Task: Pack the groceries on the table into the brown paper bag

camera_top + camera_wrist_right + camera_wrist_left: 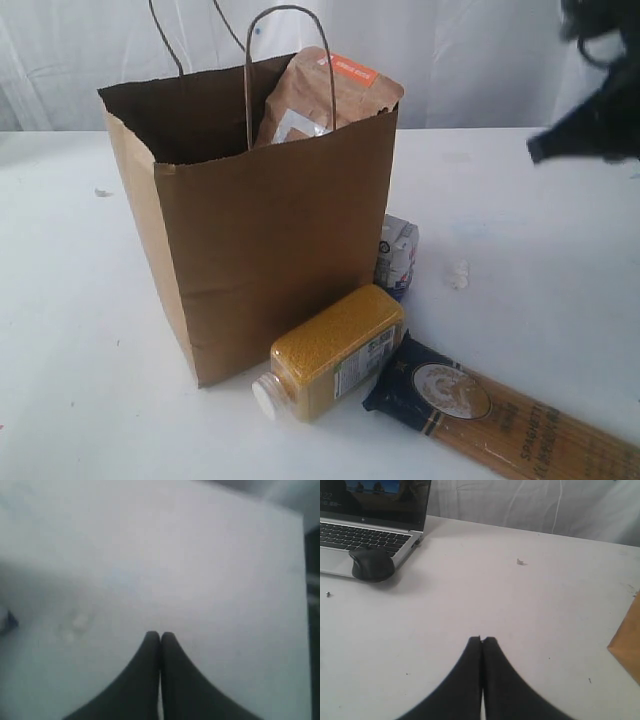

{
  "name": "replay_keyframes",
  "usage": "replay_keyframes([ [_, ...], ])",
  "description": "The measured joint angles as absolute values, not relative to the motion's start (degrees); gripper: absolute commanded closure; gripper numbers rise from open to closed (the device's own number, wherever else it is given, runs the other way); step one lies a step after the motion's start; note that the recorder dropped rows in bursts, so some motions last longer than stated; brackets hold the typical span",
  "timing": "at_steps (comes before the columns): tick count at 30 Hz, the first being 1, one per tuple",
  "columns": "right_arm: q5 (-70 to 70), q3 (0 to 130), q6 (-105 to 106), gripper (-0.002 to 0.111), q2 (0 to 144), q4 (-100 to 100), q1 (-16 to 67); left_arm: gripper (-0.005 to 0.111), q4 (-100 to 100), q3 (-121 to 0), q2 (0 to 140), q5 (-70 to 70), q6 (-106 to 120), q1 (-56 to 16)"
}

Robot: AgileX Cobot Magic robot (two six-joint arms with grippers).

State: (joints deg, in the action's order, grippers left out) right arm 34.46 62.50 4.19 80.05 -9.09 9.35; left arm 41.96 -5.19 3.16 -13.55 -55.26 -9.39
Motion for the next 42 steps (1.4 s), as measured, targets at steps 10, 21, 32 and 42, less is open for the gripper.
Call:
replay_keyframes([
  [10,22.38,58.68,21.41,0.070,100.95,10.57,10.91,0.107,41.96,-5.19,3.16,-13.55,-55.26,-9.39],
  [21,14.49,61.19,21.51,0.070,107.62,15.96,10.91,0.107,41.96,-5.19,3.16,-13.55,-55.26,-9.39],
  [32,14.35,62.46,21.51,0.070,111.89,18.96,10.91,0.107,41.96,-5.19,3.16,-13.55,-55.26,-9.39],
  [42,17.58,64.41,21.51,0.106,113.64,19.61,10.91,0.107,41.96,-5.19,3.16,-13.55,-55.26,-9.39],
])
